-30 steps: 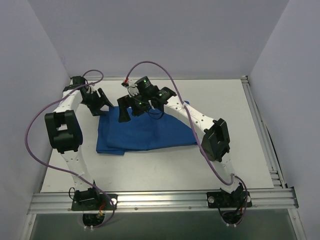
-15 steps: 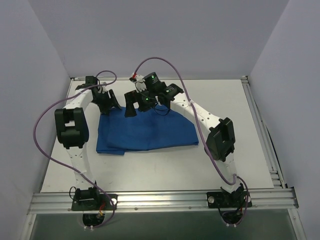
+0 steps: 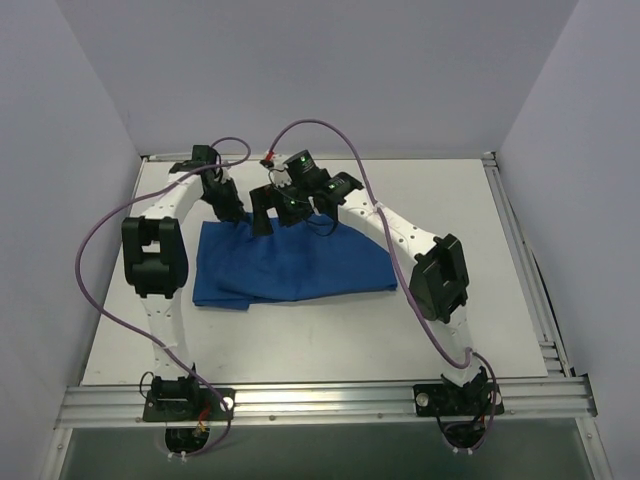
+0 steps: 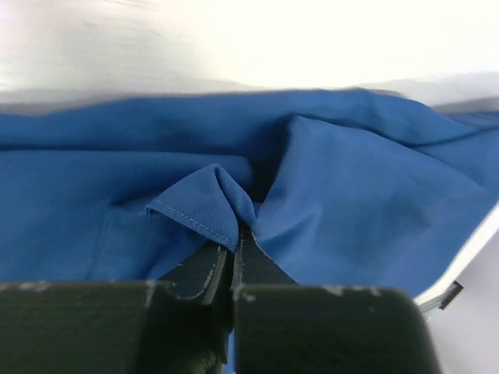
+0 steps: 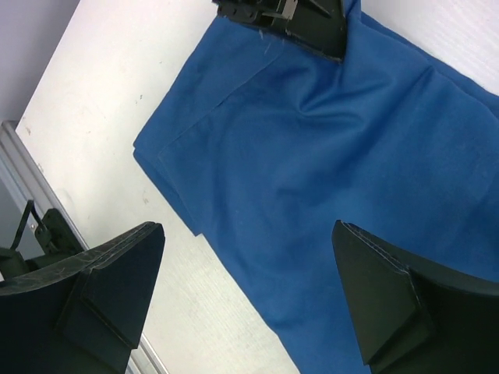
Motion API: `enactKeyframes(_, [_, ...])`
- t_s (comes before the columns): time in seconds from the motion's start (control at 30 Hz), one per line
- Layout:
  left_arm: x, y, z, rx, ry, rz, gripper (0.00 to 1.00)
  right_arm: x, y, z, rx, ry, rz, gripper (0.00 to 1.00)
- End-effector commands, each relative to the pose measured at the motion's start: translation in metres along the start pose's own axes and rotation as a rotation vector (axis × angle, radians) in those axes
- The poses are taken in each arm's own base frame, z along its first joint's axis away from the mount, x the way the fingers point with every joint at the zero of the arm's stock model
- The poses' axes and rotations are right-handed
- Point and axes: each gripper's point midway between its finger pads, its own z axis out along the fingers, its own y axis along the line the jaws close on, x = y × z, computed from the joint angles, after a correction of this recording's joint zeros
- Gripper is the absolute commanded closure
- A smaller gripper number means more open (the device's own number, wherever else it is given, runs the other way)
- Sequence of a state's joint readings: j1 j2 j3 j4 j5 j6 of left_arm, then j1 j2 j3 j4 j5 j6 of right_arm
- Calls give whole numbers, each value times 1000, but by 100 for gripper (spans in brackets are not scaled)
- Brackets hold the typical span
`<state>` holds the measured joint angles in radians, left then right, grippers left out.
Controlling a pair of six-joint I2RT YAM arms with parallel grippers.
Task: Open and lay out the surgical kit
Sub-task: Open the surgical kit at the center of the board.
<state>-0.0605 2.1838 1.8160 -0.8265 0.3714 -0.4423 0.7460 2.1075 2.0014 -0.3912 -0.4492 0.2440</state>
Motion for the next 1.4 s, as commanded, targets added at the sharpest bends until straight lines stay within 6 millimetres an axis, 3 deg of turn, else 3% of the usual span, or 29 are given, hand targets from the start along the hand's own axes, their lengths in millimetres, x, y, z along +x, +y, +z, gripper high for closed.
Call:
enactKeyframes(0.0, [2, -63, -56, 91, -49, -49, 98, -9, -2, 13, 22, -58, 25, 7])
enactKeyframes(0.13, [-2, -95, -79, 138, -91, -138, 98, -12, -1, 25, 92, -98, 45, 7])
enactKeyframes(0.27, [0, -124, -86, 214, -65, -187, 98, -10, -9, 28, 183, -165, 51, 5])
enactKeyframes(0.3, [2, -126, -85, 225, -56, -198, 98, -4, -15, 28, 193, -165, 79, 5])
enactKeyframes(0.5, [22, -136, -78, 273, 13, -250, 98, -14, -33, 31, 283, -262, 71, 4])
enactKeyframes(0.6, [25, -142, -81, 281, 11, -238, 98, -20, -32, 33, 278, -279, 86, 3])
enactKeyframes(0.73, [28, -147, -82, 309, 26, -248, 98, -36, -32, 13, 330, -377, 93, 0])
enactKeyframes(0.8, [31, -150, -86, 328, 37, -257, 98, -34, -40, 13, 345, -379, 100, 0])
enactKeyframes(0.97, [34, -149, -87, 346, 51, -275, 98, -30, -56, 13, 419, -378, 122, 0])
enactKeyframes(1.17, [27, -146, -88, 344, 29, -250, 98, 0, -54, 10, 408, -340, 160, 0])
enactKeyframes(1.27, [15, -121, -87, 265, -22, -195, 98, 0, -49, 2, 409, -329, 159, 0])
enactKeyframes(1.3, [3, -108, -87, 222, -66, -182, 97, -6, -47, -5, 403, -346, 158, 0])
enactKeyframes(1.33, [1, -99, -87, 190, -78, -133, 94, -9, -46, -9, 399, -353, 153, 0])
enactKeyframes(1.37, [3, -87, -86, 146, -70, -126, 80, -4, -52, -15, 417, -326, 156, 0])
